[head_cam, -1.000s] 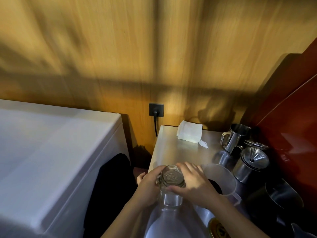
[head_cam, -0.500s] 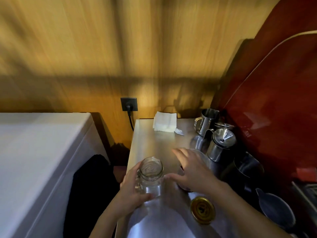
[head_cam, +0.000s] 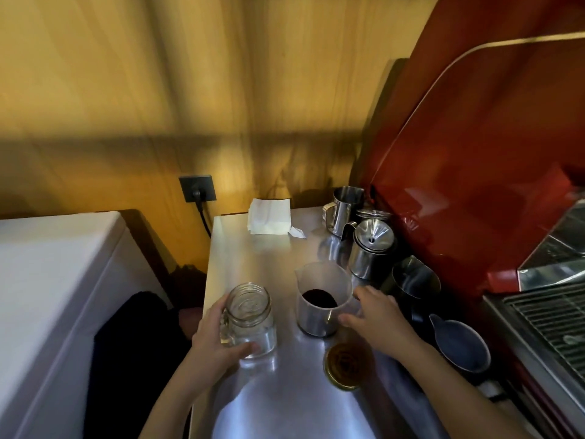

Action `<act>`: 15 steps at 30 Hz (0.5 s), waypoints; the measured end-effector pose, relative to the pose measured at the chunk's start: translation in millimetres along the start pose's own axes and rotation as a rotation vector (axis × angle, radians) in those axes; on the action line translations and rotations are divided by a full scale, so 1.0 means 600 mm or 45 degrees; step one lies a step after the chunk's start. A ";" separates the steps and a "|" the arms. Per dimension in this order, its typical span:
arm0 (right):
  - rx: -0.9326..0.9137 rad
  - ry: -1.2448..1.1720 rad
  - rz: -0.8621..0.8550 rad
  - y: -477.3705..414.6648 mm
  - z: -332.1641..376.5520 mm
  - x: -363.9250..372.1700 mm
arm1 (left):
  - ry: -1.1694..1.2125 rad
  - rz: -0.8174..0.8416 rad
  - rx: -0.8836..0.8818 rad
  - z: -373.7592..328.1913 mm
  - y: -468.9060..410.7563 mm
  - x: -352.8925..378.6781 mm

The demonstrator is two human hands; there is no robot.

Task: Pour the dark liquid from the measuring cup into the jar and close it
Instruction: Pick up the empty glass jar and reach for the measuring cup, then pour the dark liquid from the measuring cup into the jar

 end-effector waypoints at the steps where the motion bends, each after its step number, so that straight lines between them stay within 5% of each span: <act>1: 0.007 -0.011 0.008 -0.001 0.000 0.000 | -0.007 -0.001 0.001 0.000 0.000 -0.001; 15: 0.174 -1.424 -0.098 -0.025 0.021 0.008 | -0.115 -0.045 -0.036 0.015 0.023 -0.024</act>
Point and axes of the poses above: each hand's wrist, its own y-axis away from the middle knuckle, its own x-axis out of the palm, z = x × y, the point moved 9 cm from there along -y, towards the middle knuckle, and after that the axes turned 8 degrees about -y, right-handed, at the moved point
